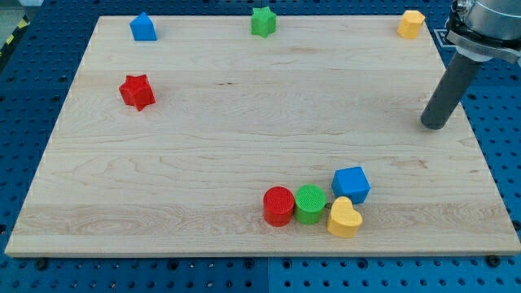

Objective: Place the yellow hexagon diagonally bottom right to the green star

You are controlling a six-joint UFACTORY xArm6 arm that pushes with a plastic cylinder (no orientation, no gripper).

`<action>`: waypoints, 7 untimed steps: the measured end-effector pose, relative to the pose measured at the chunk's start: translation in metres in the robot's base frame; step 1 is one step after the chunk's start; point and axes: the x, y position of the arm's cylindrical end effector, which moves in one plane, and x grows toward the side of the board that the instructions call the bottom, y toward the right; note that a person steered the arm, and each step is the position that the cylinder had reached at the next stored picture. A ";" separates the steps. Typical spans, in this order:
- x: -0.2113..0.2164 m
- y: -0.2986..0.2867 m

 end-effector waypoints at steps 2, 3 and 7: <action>-0.032 0.004; -0.059 0.025; -0.135 0.084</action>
